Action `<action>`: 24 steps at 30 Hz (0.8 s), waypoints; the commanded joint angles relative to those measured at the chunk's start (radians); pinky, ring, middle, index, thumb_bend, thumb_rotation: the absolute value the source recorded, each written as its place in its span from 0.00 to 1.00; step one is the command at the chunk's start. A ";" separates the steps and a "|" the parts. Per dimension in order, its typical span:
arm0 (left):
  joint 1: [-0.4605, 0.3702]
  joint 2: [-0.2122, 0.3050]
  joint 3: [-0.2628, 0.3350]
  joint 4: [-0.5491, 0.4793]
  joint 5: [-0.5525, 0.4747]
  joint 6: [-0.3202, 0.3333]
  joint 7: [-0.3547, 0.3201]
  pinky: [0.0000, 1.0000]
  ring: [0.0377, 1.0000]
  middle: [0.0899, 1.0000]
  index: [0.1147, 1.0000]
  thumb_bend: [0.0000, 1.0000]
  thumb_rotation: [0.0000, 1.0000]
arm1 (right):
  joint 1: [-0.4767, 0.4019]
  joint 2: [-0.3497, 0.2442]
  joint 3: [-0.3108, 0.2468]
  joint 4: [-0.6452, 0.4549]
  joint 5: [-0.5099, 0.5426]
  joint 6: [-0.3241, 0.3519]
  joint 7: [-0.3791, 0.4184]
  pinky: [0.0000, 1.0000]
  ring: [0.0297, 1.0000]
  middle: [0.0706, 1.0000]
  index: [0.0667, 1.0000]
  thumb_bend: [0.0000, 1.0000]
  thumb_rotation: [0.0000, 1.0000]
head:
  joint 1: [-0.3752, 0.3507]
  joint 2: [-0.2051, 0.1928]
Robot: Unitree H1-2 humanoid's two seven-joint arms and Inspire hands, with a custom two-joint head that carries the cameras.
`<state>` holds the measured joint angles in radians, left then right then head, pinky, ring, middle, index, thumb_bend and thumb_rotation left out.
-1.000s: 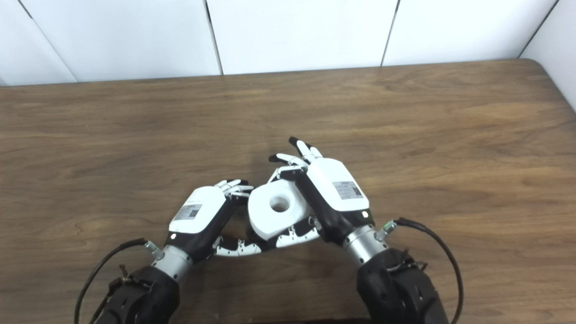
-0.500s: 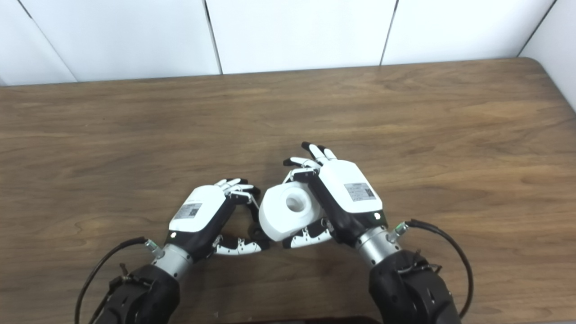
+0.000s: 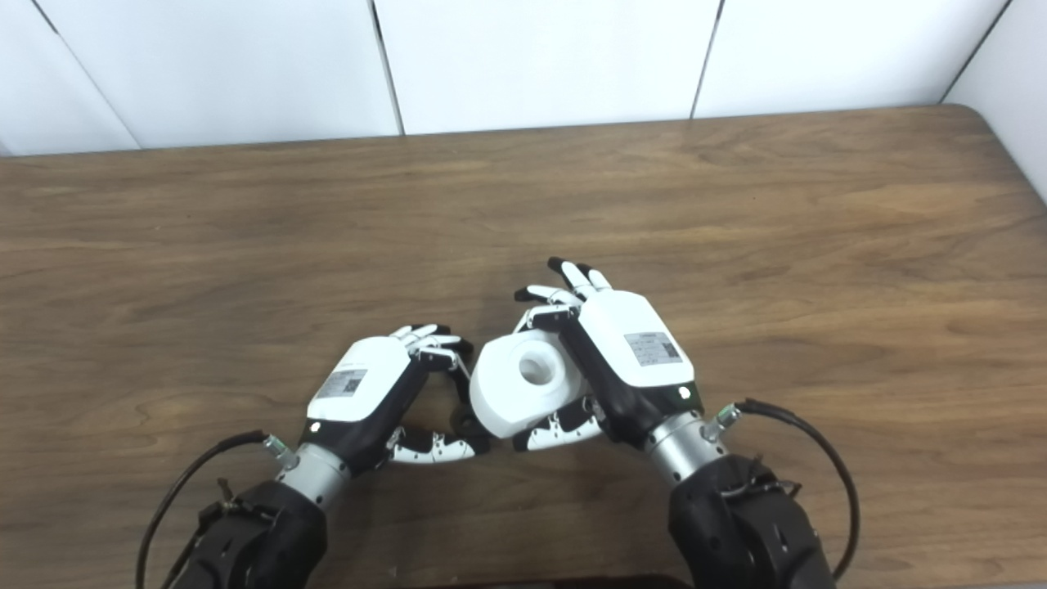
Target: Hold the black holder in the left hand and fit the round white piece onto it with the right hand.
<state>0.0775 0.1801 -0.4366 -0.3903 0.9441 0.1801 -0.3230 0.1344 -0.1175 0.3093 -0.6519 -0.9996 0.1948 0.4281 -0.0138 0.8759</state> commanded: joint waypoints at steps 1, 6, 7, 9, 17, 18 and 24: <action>-0.001 -0.001 -0.020 0.010 0.004 0.000 -0.035 0.92 0.90 0.80 0.42 0.52 0.05 | 0.015 0.003 0.026 0.028 -0.016 -0.011 0.030 1.00 0.98 0.82 0.45 0.52 0.14 | 0.001 0.002; -0.002 -0.005 -0.024 0.009 0.010 0.000 -0.036 0.92 0.90 0.79 0.42 0.52 0.05 | 0.006 0.008 0.055 0.032 -0.036 -0.020 0.022 1.00 0.97 0.82 0.45 0.53 0.14 | 0.005 0.004; -0.002 -0.006 -0.024 0.009 0.011 0.001 -0.037 0.92 0.90 0.80 0.42 0.52 0.05 | 0.004 0.010 0.058 0.032 -0.040 -0.019 0.020 1.00 0.98 0.82 0.45 0.53 0.14 | 0.005 0.004; -0.003 -0.007 -0.024 0.006 0.011 0.005 -0.042 0.92 0.90 0.80 0.42 0.52 0.05 | 0.001 0.012 0.063 0.033 -0.044 -0.018 0.020 1.00 0.98 0.82 0.45 0.53 0.14 | 0.005 0.005; -0.004 -0.009 -0.028 0.002 0.010 0.006 -0.047 0.93 0.91 0.79 0.42 0.52 0.05 | -0.004 0.005 0.069 0.035 -0.056 -0.018 0.026 1.00 0.98 0.82 0.45 0.52 0.14 | 0.006 0.008; -0.004 -0.010 -0.029 0.001 0.013 0.008 -0.049 0.92 0.91 0.79 0.42 0.52 0.05 | -0.004 0.004 0.069 0.035 -0.056 -0.018 0.026 1.00 0.98 0.81 0.45 0.52 0.14 | 0.007 0.009; -0.005 -0.016 -0.033 -0.004 0.023 0.016 -0.054 0.92 0.90 0.80 0.42 0.52 0.05 | -0.012 -0.003 0.068 0.031 -0.056 -0.021 0.035 1.00 0.97 0.81 0.45 0.52 0.14 | 0.010 0.013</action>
<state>0.0748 0.1715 -0.4461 -0.3968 0.9576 0.1881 -0.3292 0.1154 -0.1101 0.3662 -0.6266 -1.0497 0.1905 0.4250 -0.0031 0.8882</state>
